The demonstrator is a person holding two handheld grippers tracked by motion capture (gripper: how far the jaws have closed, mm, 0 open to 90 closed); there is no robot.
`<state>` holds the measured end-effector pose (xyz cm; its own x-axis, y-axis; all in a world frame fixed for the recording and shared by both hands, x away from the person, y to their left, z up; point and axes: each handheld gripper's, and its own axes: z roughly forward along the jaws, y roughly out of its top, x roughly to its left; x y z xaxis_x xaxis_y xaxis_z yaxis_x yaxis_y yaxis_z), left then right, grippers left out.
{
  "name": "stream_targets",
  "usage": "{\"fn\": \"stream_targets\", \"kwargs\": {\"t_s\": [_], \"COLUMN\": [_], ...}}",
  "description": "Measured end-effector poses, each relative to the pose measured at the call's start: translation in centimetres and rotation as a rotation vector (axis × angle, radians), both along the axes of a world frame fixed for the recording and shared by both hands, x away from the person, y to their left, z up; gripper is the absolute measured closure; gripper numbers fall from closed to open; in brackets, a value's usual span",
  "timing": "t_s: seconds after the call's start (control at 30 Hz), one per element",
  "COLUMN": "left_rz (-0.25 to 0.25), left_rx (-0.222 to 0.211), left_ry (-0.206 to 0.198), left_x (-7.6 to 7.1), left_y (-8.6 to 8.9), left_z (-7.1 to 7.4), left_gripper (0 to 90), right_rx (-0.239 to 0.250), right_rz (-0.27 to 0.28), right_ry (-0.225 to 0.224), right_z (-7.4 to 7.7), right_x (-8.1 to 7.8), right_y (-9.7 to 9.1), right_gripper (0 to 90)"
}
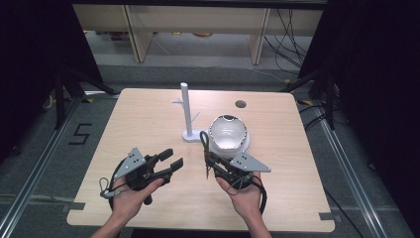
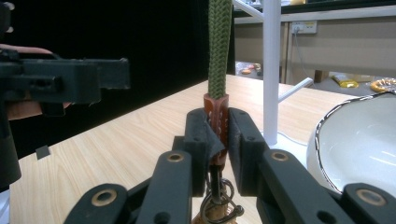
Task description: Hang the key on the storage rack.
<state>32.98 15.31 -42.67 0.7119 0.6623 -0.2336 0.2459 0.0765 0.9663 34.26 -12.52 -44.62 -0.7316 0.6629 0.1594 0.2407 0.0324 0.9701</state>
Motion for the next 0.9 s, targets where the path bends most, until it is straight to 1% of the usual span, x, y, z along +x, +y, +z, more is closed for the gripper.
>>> {"fn": "stream_targets", "kwargs": {"t_s": [0.03,0.07,0.1,0.17,0.2,0.23,0.27,0.4,0.43,0.47,0.5,0.53,0.57,0.6,0.63,0.7,0.73,0.77,0.8,0.83,0.87,0.9], "left_rz": [0.003,0.005,0.003,0.000,-0.001,-0.003,-0.006,-0.017,-0.023,-0.025,-0.028,-0.030,-0.035,-0.037,-0.042,-0.046,-0.047,-0.048,-0.047,-0.047,-0.048,-0.046], "left_rx": [0.006,0.005,0.005,0.001,0.006,0.005,0.009,0.013,0.013,0.018,0.012,0.011,0.013,0.014,0.016,0.019,0.017,0.016,0.011,0.013,0.015,0.013], "left_ry": [0.004,0.003,0.002,0.005,0.005,0.005,0.006,0.009,0.010,0.010,0.013,0.015,0.016,0.017,0.020,0.025,0.029,0.031,0.033,0.037,0.037,0.038], "left_x": [0.1,0.2,0.4,0.7,0.8,0.9,1.0,1.2,1.3,1.3,1.4,1.4,1.5,1.5,1.6,1.7,1.8,1.9,2.0,2.0,2.1,2.1], "left_y": [-0.2,-0.3,-0.6,-0.9,-1.0,-1.2,-1.4,-2.0,-2.2,-2.3,-2.5,-2.7,-2.9,-3.0,-3.2,-3.4,-3.6,-3.7,-3.8,-3.8,-3.9,-3.9], "left_z": [0.2,0.3,0.4,0.5,0.6,0.7,0.7,0.9,0.9,1.0,1.0,1.0,1.0,1.0,1.0,1.0,1.0,1.0,1.0,1.0,1.0,0.9], "left_gripper": [46.4,46.4,46.9,47.1,47.3,47.4,47.4,47.6,48.2,48.2,48.6,49.2,49.8,50.6,51.0,52.2,52.7,53.3,53.8,54.4,55.4,56.0], "right_rx": [-0.001,-0.001,-0.010,-0.008,-0.007,-0.003,0.003,-0.002,-0.015,-0.015,-0.022,-0.005,-0.008,-0.029,-0.018,-0.017,-0.035,-0.033,-0.031,-0.028,-0.027,-0.035], "right_rz": [-0.002,-0.002,0.010,0.001,0.009,0.011,0.012,0.016,0.013,0.013,0.010,0.015,0.005,0.017,0.017,0.021,0.015,0.019,0.020,0.027,0.027,0.022], "right_ry": [-0.010,-0.010,-0.016,-0.023,-0.032,-0.019,-0.018,-0.014,-0.034,-0.034,-0.036,-0.017,0.000,-0.031,-0.012,-0.019,-0.036,-0.042,-0.046,-0.036,-0.036,-0.050], "right_z": [0.0,0.0,-0.1,-0.1,-0.1,-0.2,-0.2,-0.2,-0.2,-0.2,-0.2,-0.2,-0.2,-0.2,-0.3,-0.4,-0.3,-0.4,-0.4,-0.4,-0.4,-0.4], "right_x": [0.1,0.1,0.2,0.1,0.2,0.2,0.1,0.2,0.2,0.2,0.2,0.1,-0.1,0.1,0.0,0.1,0.1,0.2,0.2,0.1,0.1,0.1], "right_y": [0.1,0.1,0.1,0.2,0.2,0.3,0.4,0.7,0.7,0.7,0.7,1.0,1.0,1.0,1.1,1.3,1.3,1.4,1.5,1.5,1.6,1.6], "right_gripper": [79.3,79.3,79.3,79.3,79.3,79.3,79.3,79.3,79.3,79.3,79.3,79.3,79.3,79.3,79.3,79.3,79.3,79.3,79.3,79.3,79.3,79.3]}}
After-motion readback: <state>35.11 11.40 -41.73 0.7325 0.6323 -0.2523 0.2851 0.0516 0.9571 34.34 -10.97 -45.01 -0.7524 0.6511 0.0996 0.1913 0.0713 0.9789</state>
